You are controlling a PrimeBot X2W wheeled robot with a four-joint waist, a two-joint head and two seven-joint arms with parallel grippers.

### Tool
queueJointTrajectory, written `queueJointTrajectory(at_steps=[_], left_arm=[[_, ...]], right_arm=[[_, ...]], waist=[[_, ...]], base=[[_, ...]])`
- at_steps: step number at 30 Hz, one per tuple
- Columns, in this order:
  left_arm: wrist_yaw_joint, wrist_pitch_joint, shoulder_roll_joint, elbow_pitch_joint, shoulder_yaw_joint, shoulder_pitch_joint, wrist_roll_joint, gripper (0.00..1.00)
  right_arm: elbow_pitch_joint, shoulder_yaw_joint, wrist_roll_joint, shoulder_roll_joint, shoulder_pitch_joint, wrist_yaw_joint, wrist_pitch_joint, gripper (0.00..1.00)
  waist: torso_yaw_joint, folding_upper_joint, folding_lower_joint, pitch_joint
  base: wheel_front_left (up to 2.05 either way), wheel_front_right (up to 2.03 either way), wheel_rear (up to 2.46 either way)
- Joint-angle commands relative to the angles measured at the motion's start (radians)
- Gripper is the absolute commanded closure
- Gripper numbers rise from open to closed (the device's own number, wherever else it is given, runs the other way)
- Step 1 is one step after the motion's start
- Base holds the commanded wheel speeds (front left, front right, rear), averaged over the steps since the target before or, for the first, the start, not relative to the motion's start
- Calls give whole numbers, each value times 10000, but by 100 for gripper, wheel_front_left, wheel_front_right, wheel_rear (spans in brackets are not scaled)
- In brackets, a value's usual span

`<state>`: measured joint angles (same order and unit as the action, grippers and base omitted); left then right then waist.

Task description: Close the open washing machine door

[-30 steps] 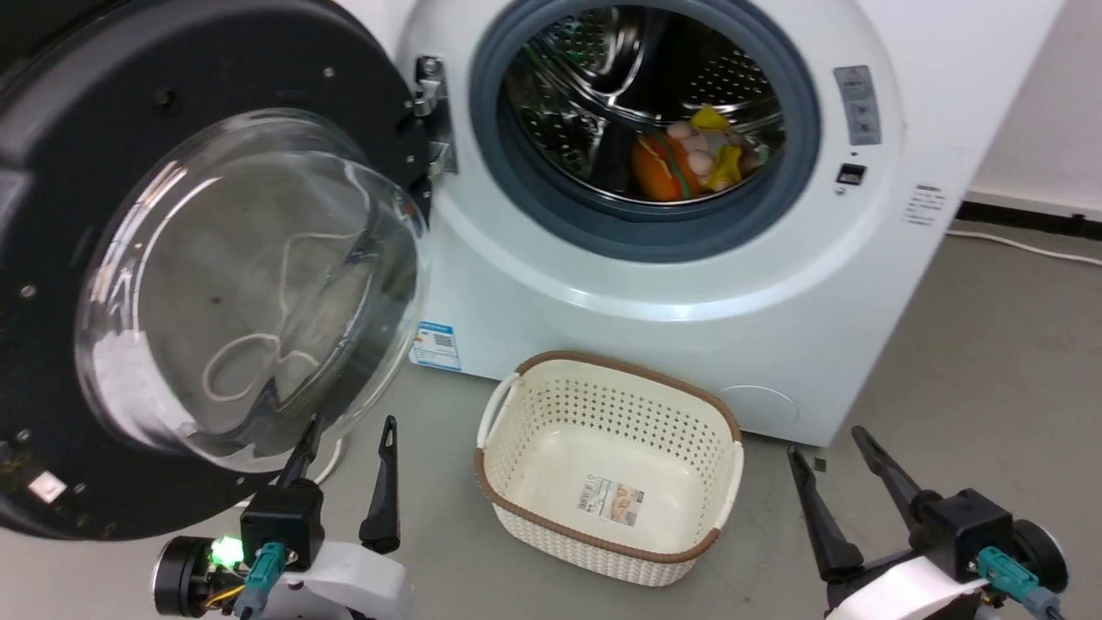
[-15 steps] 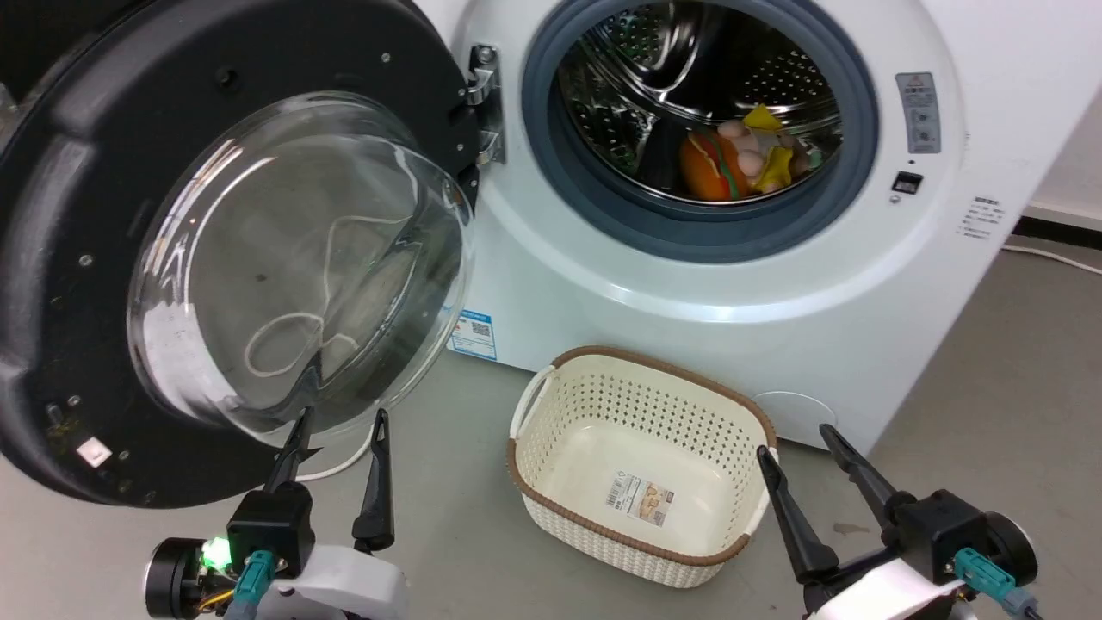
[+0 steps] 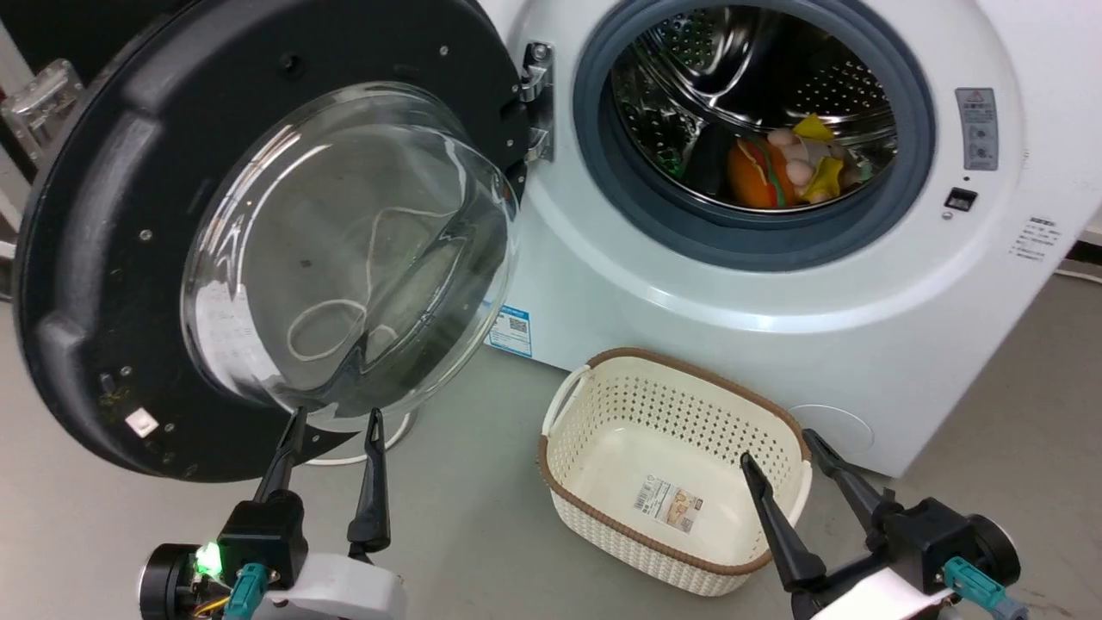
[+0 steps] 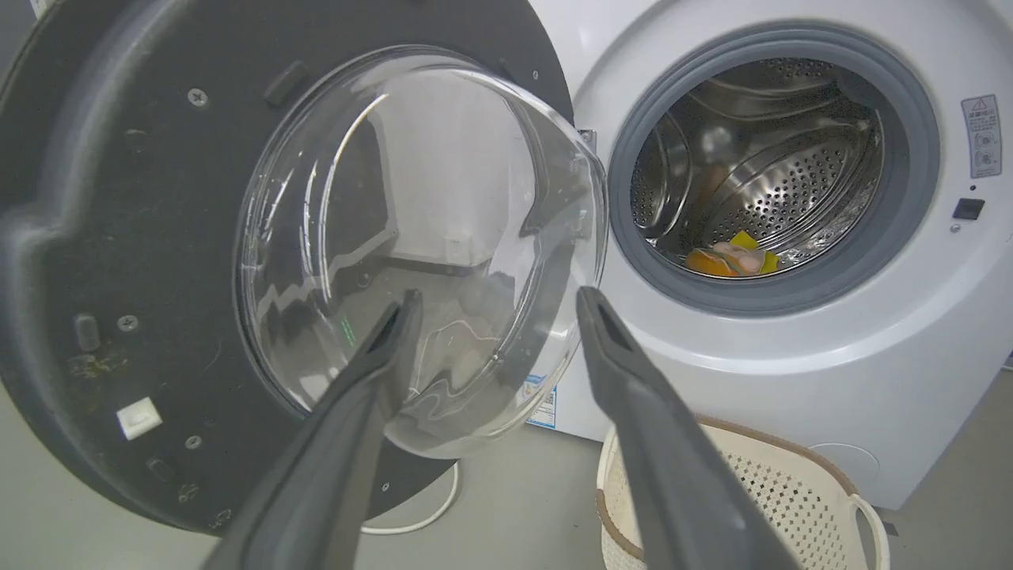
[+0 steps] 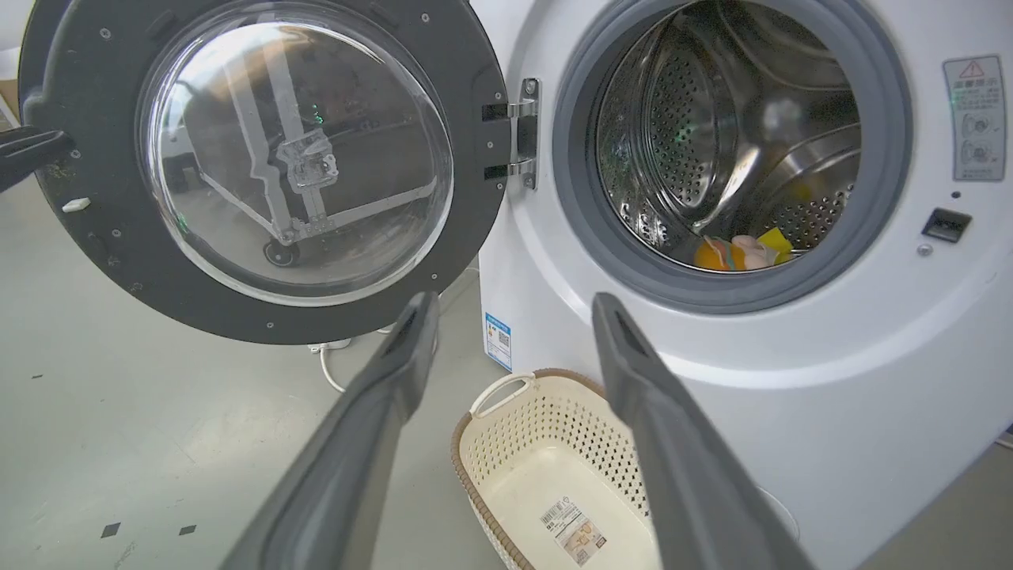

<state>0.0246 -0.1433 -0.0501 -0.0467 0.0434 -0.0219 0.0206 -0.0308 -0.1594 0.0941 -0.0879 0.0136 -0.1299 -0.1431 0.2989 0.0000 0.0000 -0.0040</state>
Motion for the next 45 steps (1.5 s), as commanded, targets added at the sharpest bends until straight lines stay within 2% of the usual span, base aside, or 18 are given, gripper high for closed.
queueJointTrajectory(at_steps=[1,8,9,10,11,18,24,28,31,39,42,45], left_arm=[[51,-104,-8,-61,-23,-121,26,0],[16,-250,-7,-110,-67,-117,44,0],[-12,-270,-7,-121,-76,-109,61,27],[-50,-291,-7,-134,-89,-98,83,76],[-107,-312,-16,-184,-97,-75,103,100],[-518,-459,-155,-1058,-603,251,401,100],[-934,-584,-726,-1539,-1724,1250,980,100],[-1101,-667,-1340,-1088,-2831,2383,1914,100],[-1169,-566,-1900,-27,-3786,3511,3120,100],[-956,1571,-3471,3362,-5685,6303,6108,100],[-696,2733,-3744,4506,-6188,7060,7224,100],[-380,4533,-3841,5512,-6533,7602,8481,100]], right_arm=[[-37,-49,84,-55,-99,-5,-106,0],[-16,-75,149,-45,-17,-5,-251,0],[-4,-66,151,-43,11,-5,-272,0],[7,-55,151,-42,40,-5,-293,0],[17,-40,152,-42,70,-5,-314,0],[184,129,130,-6,355,-6,-461,0],[338,97,108,-239,275,-6,-586,0],[411,-2,166,-388,74,-6,-669,0],[447,-66,217,-491,-61,-7,-732,0],[471,-311,408,-787,-443,-7,-899,0],[478,-339,475,-907,-578,-7,-962,0],[476,-403,533,-990,-675,-7,-1025,0]], waist=[[41,0,0,-5],[309,0,0,-36],[350,0,0,-38],[390,0,0,-39],[431,0,0,-43],[698,0,0,70],[678,0,0,562],[618,0,0,934],[591,0,0,1204],[403,0,0,1855],[358,0,0,2078],[322,0,0,2235]], base=[[0,0,0],[0,0,0],[0,0,0],[0,0,0],[0,0,0],[0,0,0],[0,0,0],[0,0,0],[0,0,0],[0,0,0],[0,0,0],[0,0,0]])
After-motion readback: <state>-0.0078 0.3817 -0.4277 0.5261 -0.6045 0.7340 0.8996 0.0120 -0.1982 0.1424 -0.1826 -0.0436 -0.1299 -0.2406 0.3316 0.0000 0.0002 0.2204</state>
